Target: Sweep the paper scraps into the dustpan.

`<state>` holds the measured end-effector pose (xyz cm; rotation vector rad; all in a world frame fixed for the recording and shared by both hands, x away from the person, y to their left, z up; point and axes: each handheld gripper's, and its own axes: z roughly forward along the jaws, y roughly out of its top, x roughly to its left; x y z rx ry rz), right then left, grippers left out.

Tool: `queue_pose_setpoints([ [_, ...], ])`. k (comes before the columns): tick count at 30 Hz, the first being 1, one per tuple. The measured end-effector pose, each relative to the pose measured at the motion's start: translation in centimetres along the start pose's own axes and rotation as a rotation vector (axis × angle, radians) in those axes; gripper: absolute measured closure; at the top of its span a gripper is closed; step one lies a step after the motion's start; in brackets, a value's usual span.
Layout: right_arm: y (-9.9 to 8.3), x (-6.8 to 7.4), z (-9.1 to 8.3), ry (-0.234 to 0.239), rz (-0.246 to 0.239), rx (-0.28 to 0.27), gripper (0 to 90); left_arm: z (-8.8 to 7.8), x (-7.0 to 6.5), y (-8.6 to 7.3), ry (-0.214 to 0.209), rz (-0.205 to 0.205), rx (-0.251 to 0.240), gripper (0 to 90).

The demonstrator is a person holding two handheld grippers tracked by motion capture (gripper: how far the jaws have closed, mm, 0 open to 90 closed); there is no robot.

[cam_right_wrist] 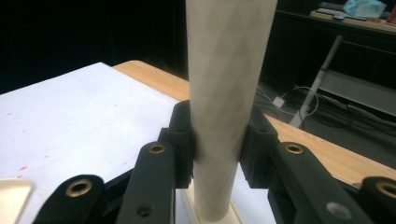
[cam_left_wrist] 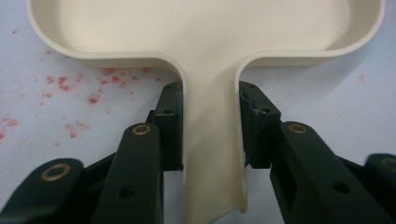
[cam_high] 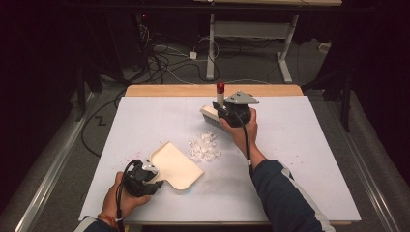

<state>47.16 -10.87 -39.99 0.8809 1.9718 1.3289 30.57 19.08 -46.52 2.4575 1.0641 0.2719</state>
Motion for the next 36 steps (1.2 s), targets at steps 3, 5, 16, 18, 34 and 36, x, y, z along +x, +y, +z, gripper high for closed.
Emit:
queue_pose_setpoints([
  [3,-0.1,0.9,-0.3,0.033,-0.029,-0.003,70.4,0.0,-0.1,0.0,0.002,-0.004,0.0,63.6],
  [5,-0.3,1.8,-0.6,0.066,-0.026,-0.011,70.2,0.1,-0.2,0.1,0.002,-0.01,-0.003,63.5],
  [16,-1.0,4.7,-1.7,0.122,-0.053,-0.019,69.1,0.4,-0.9,0.9,0.015,-0.016,0.0,63.5],
  [18,-1.1,5.0,-2.0,0.138,-0.017,-0.032,69.3,0.4,-1.0,1.0,0.013,-0.019,0.002,63.5],
  [34,-0.7,9.7,-3.2,0.265,-0.005,-0.043,69.8,0.8,-1.8,2.0,0.021,-0.016,0.0,63.4],
  [36,-0.6,9.7,-3.2,0.269,-0.008,-0.046,70.1,0.9,-1.8,2.0,0.021,-0.016,-0.001,63.3],
])
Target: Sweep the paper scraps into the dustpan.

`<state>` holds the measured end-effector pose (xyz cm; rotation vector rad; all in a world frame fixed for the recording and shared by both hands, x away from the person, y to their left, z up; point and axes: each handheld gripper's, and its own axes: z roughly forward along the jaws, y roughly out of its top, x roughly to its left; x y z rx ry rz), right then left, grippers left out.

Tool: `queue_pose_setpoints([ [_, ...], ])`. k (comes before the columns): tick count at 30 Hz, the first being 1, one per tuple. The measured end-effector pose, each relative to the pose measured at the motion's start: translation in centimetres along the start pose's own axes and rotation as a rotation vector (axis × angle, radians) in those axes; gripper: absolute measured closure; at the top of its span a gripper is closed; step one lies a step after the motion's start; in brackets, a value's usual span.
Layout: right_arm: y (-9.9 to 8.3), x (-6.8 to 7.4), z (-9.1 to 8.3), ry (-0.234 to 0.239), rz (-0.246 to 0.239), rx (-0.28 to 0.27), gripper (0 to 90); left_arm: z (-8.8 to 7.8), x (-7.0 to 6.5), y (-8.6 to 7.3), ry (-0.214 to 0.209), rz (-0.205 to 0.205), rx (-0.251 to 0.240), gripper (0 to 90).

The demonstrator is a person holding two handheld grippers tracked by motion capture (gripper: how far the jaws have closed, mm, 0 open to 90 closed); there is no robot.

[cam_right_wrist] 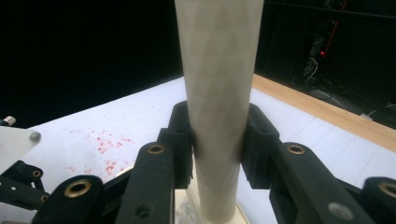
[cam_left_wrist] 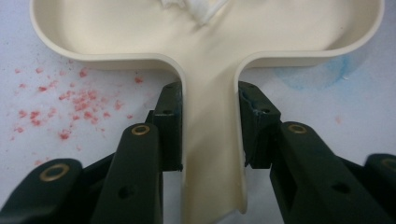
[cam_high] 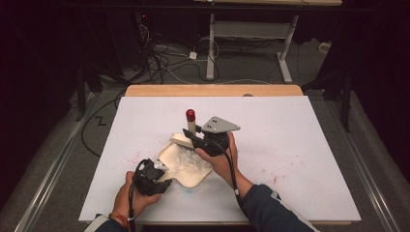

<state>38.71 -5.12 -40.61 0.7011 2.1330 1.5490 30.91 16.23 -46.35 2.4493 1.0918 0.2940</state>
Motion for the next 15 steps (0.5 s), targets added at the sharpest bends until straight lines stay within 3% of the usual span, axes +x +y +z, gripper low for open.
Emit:
queue_pose_setpoints([
  [1,0.3,0.1,0.0,0.022,0.01,-0.009,70.5,0.0,0.0,0.0,0.0,0.001,0.0,63.4],
  [4,0.6,0.1,0.0,0.028,-0.006,-0.005,70.5,0.1,0.0,0.0,-0.001,0.003,0.001,63.4],
  [5,1.1,-0.1,0.0,0.008,-0.023,-0.009,70.5,0.1,0.0,0.0,0.0,0.006,0.0,63.4],
  [9,2.0,-1.0,-0.6,0.001,-0.01,-0.031,70.5,0.1,0.1,-0.1,-0.002,0.008,-0.003,63.3],
  [15,3.6,-2.4,-2.6,-0.048,-0.02,-0.067,70.4,0.1,0.0,-0.2,-0.003,0.012,-0.006,63.4],
])
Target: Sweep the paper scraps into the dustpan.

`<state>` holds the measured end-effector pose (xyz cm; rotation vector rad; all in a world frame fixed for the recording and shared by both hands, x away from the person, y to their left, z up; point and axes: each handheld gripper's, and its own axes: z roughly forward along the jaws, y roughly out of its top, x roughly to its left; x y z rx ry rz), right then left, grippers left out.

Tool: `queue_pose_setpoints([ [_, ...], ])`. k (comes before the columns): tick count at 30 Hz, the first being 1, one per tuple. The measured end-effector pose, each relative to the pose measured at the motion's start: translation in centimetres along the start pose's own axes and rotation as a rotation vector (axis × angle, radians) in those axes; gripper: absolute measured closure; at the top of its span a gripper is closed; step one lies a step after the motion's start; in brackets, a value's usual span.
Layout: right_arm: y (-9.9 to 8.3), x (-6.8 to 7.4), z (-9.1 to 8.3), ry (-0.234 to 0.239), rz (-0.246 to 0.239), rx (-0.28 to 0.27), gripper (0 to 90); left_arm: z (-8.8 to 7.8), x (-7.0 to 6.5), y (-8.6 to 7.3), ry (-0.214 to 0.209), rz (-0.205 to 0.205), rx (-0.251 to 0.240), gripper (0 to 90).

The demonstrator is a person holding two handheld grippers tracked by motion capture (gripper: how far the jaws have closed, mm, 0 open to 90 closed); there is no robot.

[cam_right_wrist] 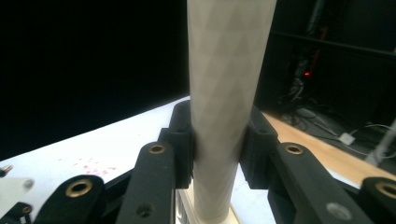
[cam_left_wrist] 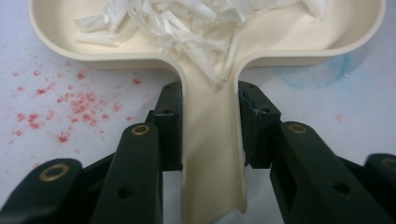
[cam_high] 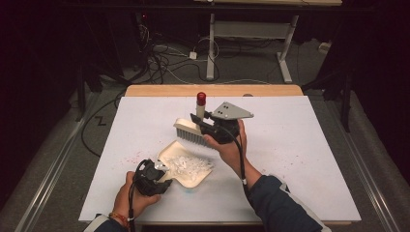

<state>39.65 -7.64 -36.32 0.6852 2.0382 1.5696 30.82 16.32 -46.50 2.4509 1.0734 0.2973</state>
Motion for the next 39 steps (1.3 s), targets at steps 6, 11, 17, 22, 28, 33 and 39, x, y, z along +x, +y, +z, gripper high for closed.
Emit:
queue_pose_setpoints([
  [6,-0.6,-1.9,-2.2,-0.052,0.002,0.008,70.5,0.0,-0.2,-0.1,0.006,-0.006,-0.006,63.4],
  [11,-2.5,-2.7,-1.4,-0.119,-0.05,0.09,70.4,-0.1,-0.3,-0.2,0.007,-0.011,-0.007,63.3],
  [17,-3.8,-0.2,-0.5,-0.023,-0.069,0.128,70.4,0.0,-0.3,-0.1,0.007,-0.013,-0.009,63.3],
  [22,-3.5,2.2,0.0,0.05,-0.1,0.131,70.4,0.0,-0.3,-0.1,0.009,-0.009,-0.01,63.3],
  [28,-2.2,3.6,0.1,0.123,-0.1,0.107,70.4,0.0,-0.3,-0.1,0.008,-0.006,-0.013,63.3],
  [33,-1.3,3.1,-0.6,0.08,-0.101,0.073,70.4,0.0,-0.2,-0.2,0.005,-0.005,-0.01,63.3],
  [39,-1.0,2.4,-2.0,0.044,-0.092,0.039,70.4,-0.1,-0.1,-0.4,0.0,-0.007,-0.013,63.4],
])
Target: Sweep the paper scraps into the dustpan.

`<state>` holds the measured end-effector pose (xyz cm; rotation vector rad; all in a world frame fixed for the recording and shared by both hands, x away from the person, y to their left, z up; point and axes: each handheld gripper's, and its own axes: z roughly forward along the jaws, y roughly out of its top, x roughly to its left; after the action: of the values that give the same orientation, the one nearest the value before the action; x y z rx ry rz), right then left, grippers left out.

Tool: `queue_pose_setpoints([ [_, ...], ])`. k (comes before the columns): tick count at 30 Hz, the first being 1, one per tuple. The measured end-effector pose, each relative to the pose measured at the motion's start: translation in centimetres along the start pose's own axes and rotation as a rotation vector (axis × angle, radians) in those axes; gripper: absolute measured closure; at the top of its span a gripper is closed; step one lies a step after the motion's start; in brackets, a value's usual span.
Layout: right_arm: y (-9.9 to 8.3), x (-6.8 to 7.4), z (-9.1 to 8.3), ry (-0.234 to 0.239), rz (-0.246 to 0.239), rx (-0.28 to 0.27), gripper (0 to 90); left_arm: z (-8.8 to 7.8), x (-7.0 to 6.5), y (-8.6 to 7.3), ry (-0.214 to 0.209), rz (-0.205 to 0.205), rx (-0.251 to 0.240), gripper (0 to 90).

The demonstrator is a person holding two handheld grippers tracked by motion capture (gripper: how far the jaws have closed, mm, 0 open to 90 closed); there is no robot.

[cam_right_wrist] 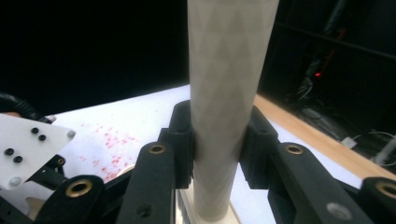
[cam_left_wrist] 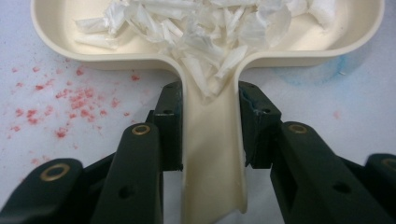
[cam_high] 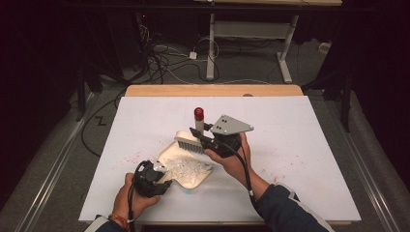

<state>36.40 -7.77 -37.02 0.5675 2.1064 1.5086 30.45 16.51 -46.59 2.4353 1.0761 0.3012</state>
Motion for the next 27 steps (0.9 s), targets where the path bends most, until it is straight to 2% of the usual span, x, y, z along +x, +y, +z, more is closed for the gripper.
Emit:
queue_pose_setpoints([
  [4,-0.1,-0.5,-1.7,-0.018,-0.004,-0.001,70.4,0.0,0.0,0.0,-0.001,-0.003,0.002,63.4],
  [5,-0.3,-0.8,-2.6,-0.035,-0.01,0.004,70.4,0.0,0.0,0.0,-0.001,-0.004,0.003,63.4],
  [6,-0.3,-0.8,-2.6,-0.035,-0.01,0.004,70.4,0.0,0.0,0.0,0.0,-0.003,0.004,63.4],
  [7,-0.6,-1.0,-3.5,-0.066,-0.017,0.013,70.4,-0.1,0.0,0.0,0.0,-0.001,0.006,63.4],
  [9,-0.8,-1.1,-3.9,-0.08,-0.024,0.018,70.4,-0.1,0.0,-0.1,0.002,0.003,0.012,63.4],
  [10,-1.5,-1.5,-4.7,-0.106,-0.037,0.036,70.4,-0.2,0.0,-0.1,0.002,0.005,0.015,63.4],
  [12,-1.8,-1.7,-5.0,-0.11,-0.029,0.045,70.4,-0.4,0.0,-0.2,0.002,0.003,0.019,63.4],
  [13,-2.6,-1.8,-5.5,-0.109,-0.021,0.067,70.4,-0.4,0.0,-0.3,0.005,0.003,0.019,63.4],
  [15,-3.0,-1.8,-5.7,-0.11,-0.023,0.078,70.4,-0.5,-0.1,-0.4,0.009,0.002,0.024,63.4],
  [16,-3.5,-1.5,-6.0,-0.11,-0.038,0.102,70.4,-0.5,-0.1,-0.4,0.01,0.003,0.025,63.4],
  [18,-3.8,-1.4,-6.0,-0.109,-0.037,0.106,70.4,-0.6,-0.1,-0.4,0.012,0.001,0.027,63.4],
  [22,-4.3,-0.5,-5.8,-0.055,-0.011,0.117,70.4,-0.5,-0.1,-0.4,0.011,-0.003,0.029,63.4],
  [23,-4.2,0.4,-5.3,-0.039,-0.018,0.115,70.4,-0.5,-0.1,-0.5,0.01,-0.004,0.03,63.4],
  [27,-3.8,1.5,-4.6,-0.007,-0.027,0.104,70.4,-0.5,-0.1,-0.5,0.01,-0.007,0.027,63.4],
])
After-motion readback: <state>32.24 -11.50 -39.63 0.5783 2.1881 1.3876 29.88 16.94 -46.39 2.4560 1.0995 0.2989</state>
